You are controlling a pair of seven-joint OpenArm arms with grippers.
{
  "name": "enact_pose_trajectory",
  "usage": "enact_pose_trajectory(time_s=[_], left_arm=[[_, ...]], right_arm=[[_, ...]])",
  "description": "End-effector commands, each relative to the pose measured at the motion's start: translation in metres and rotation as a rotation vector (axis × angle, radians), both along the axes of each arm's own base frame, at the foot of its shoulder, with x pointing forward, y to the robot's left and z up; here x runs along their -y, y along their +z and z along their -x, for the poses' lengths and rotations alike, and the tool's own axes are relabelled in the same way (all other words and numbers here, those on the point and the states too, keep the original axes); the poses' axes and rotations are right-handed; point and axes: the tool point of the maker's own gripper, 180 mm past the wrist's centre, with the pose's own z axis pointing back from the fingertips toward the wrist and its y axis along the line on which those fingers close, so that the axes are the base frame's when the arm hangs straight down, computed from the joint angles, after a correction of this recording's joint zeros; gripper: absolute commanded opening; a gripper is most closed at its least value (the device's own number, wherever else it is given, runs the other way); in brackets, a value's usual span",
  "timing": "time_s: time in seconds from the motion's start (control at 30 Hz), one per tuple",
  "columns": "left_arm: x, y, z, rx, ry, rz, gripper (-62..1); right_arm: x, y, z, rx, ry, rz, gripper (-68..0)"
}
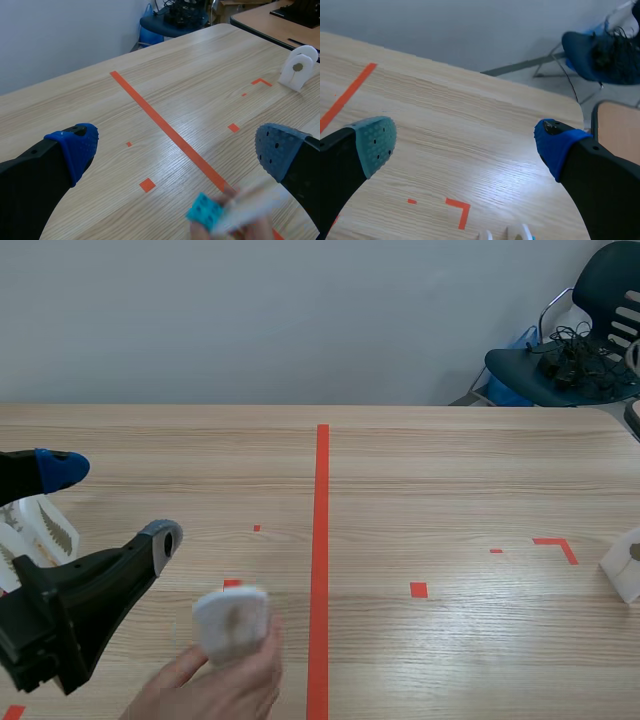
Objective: Do the leaf sorting experiment
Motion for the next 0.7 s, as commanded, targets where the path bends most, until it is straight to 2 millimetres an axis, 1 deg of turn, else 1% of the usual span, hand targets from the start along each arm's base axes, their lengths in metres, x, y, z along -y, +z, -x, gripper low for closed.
enact_pose_trajectory(time_s=[0.0, 0.1, 0.2, 0.23, 0.3, 0.4, 0.57, 0.67], left_arm=[[0.001, 0.007, -0.001, 0.021, 0.003, 0.023, 1.4], [0.001, 0.007, -0.001, 0.021, 0.003, 0.023, 1.4], [0.001, 0.007, -0.001, 0.021, 0.003, 0.023, 1.4], [0.001, 0.007, -0.001, 0.021, 0.003, 0.023, 1.4], [0.001, 0.007, -0.001, 0.021, 0.003, 0.023, 1.4], [0.001, 0.007, -0.001, 0.021, 0.003, 0.023, 1.4], [0.001, 0.007, -0.001, 0.021, 0.003, 0.023, 1.4], [0.001, 0.007, 0.0, 0.021, 0.003, 0.023, 1.4]], right_arm=[[-0.013, -0.001, 0.001, -0.01, 0.034, -0.005, -11.0], [-0.051, -0.007, 0.014, -0.038, 0.136, 0.028, -10.8], [-0.095, -0.015, 0.037, -0.07, 0.256, 0.038, -10.5], [-0.108, -0.018, 0.045, -0.081, 0.289, 0.04, -9.2], [-0.126, -0.022, 0.061, -0.101, 0.325, 0.05, -6.9], [-0.142, -0.025, 0.081, -0.12, 0.358, 0.037, 0.0], [-0.154, -0.03, 0.104, -0.151, 0.354, -0.015, 0.4], [-0.157, -0.032, 0.11, -0.161, 0.359, -0.029, 0.4]])
